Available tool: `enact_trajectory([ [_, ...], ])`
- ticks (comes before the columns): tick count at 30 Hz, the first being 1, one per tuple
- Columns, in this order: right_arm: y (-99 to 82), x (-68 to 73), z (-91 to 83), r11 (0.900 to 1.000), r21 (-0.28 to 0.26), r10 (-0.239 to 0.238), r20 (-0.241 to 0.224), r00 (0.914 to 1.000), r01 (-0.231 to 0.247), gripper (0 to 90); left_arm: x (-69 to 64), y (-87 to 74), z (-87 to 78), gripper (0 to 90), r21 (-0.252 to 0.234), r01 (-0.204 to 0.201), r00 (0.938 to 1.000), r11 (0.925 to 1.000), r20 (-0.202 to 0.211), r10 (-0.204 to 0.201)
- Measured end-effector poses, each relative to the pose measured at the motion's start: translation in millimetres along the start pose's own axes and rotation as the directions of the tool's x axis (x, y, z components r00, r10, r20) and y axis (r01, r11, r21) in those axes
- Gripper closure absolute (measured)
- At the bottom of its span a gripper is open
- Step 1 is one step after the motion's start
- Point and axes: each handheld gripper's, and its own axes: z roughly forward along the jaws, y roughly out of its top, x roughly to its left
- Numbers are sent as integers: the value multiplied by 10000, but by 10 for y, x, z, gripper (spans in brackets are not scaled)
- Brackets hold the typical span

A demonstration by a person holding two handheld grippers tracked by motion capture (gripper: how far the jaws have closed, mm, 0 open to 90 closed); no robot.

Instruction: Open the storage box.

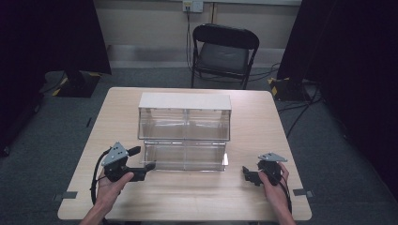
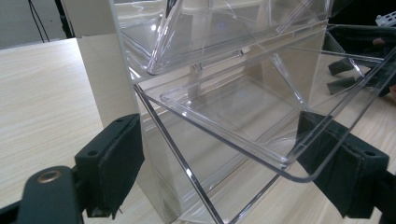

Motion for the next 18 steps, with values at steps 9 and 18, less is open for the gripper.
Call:
enact_trajectory([
  [9, 0, 0, 0, 10000, -2, 2, 1, 10000, -2, 97, 10, -5, -2, 155, -42, 180, 9998, 9998, 64, -180],
  [18, 3, 0, 4, 10000, 15, -28, 15, 10000, 28, 92, 5, 8, 13, 153, -74, 181, 9998, 9998, 42, -181],
])
